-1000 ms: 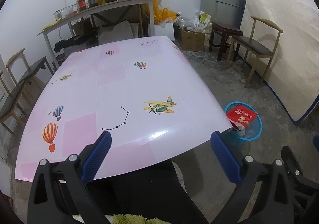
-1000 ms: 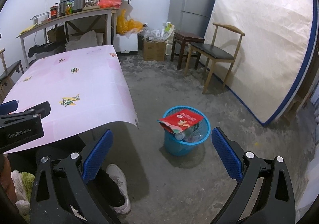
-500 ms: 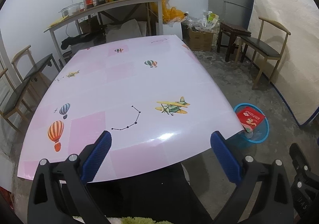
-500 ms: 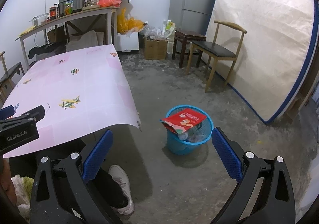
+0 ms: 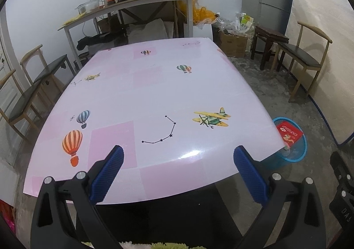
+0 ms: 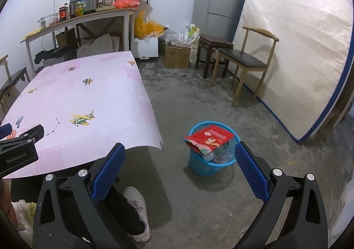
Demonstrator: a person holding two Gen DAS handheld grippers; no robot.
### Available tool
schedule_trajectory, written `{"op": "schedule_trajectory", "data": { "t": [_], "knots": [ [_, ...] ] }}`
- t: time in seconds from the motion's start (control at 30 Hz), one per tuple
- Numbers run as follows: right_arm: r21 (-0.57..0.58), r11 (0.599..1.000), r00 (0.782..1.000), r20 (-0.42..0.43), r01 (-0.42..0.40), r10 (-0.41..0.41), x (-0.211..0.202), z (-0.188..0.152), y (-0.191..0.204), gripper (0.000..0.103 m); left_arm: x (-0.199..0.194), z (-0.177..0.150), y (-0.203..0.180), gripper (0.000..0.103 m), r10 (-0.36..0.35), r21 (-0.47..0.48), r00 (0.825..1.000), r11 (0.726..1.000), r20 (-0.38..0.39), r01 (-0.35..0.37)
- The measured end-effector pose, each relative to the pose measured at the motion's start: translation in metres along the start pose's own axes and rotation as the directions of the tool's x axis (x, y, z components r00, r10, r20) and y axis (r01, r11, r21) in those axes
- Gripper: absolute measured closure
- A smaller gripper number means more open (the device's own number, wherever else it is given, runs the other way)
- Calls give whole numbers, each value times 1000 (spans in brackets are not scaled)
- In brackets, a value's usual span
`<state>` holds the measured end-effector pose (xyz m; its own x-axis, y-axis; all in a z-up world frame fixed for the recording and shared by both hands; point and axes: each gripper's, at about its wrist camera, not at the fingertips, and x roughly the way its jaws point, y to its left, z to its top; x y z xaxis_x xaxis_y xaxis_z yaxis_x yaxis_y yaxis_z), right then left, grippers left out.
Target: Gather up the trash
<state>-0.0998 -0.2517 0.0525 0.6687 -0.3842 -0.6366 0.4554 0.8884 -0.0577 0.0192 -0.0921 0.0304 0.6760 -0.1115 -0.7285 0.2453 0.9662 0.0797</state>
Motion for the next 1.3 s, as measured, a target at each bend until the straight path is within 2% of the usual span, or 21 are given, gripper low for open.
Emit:
{"op": "schedule_trajectory", "data": {
  "t": [0.6,1.3],
  "knots": [
    [-4,1000,1000,0,4,-4,-1,1,2,8,0,0,0,6,1,11,1000,1000,-3,-1],
    [7,1000,1000,-3,5,-5,1,2,-6,8,3,-4,-3,6,-2,104,1000,995,-7,3]
  ]
}}
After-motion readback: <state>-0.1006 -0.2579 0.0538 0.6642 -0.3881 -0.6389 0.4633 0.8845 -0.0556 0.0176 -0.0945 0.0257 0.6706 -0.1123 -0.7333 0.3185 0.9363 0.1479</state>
